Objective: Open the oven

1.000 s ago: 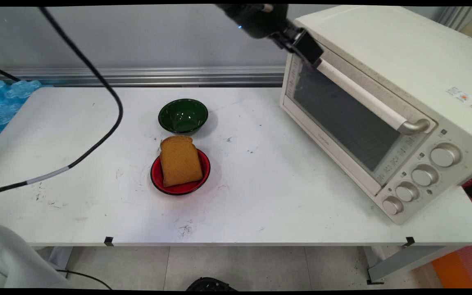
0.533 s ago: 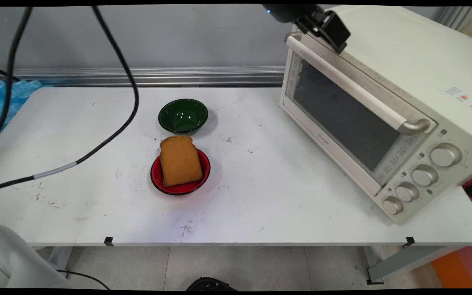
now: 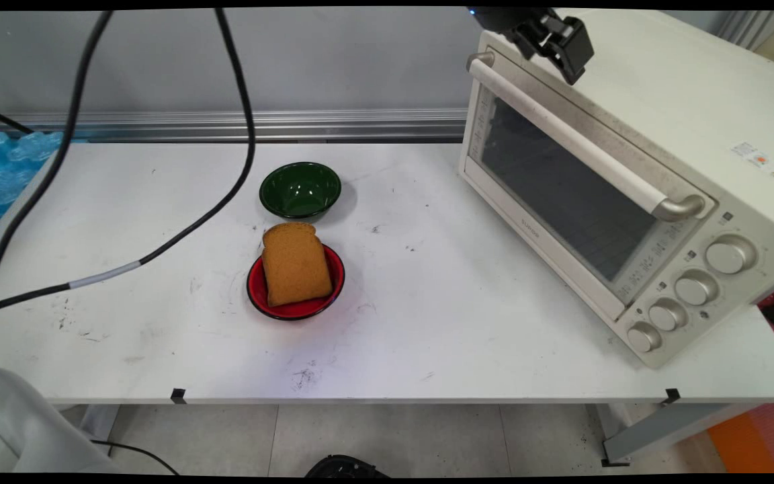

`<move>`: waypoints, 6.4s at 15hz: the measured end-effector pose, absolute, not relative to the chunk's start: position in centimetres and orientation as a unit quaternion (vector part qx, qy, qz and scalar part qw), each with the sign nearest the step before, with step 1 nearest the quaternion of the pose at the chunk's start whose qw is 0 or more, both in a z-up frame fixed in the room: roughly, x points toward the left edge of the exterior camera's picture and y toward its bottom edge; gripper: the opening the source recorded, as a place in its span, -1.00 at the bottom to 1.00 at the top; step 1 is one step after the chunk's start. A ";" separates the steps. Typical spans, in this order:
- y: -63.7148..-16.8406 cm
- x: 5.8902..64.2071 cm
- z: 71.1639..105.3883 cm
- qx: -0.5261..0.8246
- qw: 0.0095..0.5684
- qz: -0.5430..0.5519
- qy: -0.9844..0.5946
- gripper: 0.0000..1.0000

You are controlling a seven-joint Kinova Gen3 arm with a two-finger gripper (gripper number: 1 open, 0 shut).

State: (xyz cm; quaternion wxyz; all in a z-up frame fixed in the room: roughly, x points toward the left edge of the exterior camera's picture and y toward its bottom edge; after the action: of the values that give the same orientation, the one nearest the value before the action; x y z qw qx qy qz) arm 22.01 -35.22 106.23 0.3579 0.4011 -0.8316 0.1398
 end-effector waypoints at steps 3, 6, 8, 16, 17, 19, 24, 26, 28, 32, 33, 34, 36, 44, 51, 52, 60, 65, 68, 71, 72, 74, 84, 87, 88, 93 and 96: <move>-36.3 21.1 105.7 0.401 0.348 0.137 -0.836 -1.00; -37.4 20.2 104.9 0.404 0.337 0.132 -0.840 -1.00; -38.0 19.8 104.4 0.407 0.328 0.128 -0.843 -1.00; -39.7 18.6 102.2 0.416 0.306 0.118 -0.848 -1.00; -39.8 18.5 102.0 0.416 0.303 0.117 -0.849 -1.00; -40.1 18.3 101.6 0.418 0.299 0.116 -0.850 -1.00; -40.3 18.3 101.2 0.422 0.291 0.111 -0.852 -1.00; -40.2 18.3 101.1 0.423 0.287 0.108 -0.853 -1.00; -39.9 18.5 101.0 0.424 0.282 0.104 -0.854 -1.00; -39.1 19.0 100.7 0.424 0.270 0.094 -0.859 -1.00; -38.9 19.2 100.6 0.425 0.267 0.092 -0.860 -1.00; -38.7 19.4 100.5 0.424 0.264 0.089 -0.862 -1.00; -38.3 19.7 100.3 0.424 0.259 0.086 -0.864 -1.00; -37.0 20.3 98.3 0.417 0.251 0.080 -0.870 -1.00; -35.8 21.0 96.2 0.415 0.251 0.084 -0.871 -1.00; -35.6 21.1 95.9 0.414 0.251 0.085 -0.871 -1.00; -33.9 21.9 93.9 0.420 0.261 0.092 -0.864 -1.00; -32.8 22.4 92.8 0.421 0.263 0.094 -0.863 -1.00; -32.4 22.6 92.4 0.418 0.263 0.096 -0.864 -1.00; -31.9 22.9 91.9 0.413 0.263 0.099 -0.866 -1.00; -31.7 23.0 91.7 0.412 0.263 0.100 -0.867 -1.00; -31.4 23.2 91.4 0.410 0.263 0.101 -0.867 -1.00; -29.9 24.4 89.2 0.410 0.266 0.107 -0.866 -1.00; -29.4 24.7 88.6 0.412 0.269 0.108 -0.864 -1.00; -29.3 24.9 88.5 0.412 0.269 0.108 -0.864 -1.00; -28.4 25.4 87.5 0.414 0.274 0.110 -0.861 -1.00; -27.9 25.9 87.1 0.414 0.274 0.111 -0.861 -1.00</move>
State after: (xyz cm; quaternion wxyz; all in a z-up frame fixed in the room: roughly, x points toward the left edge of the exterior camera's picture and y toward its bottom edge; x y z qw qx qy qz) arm 25.86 -27.93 87.10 0.2742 0.4144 -0.8606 0.1111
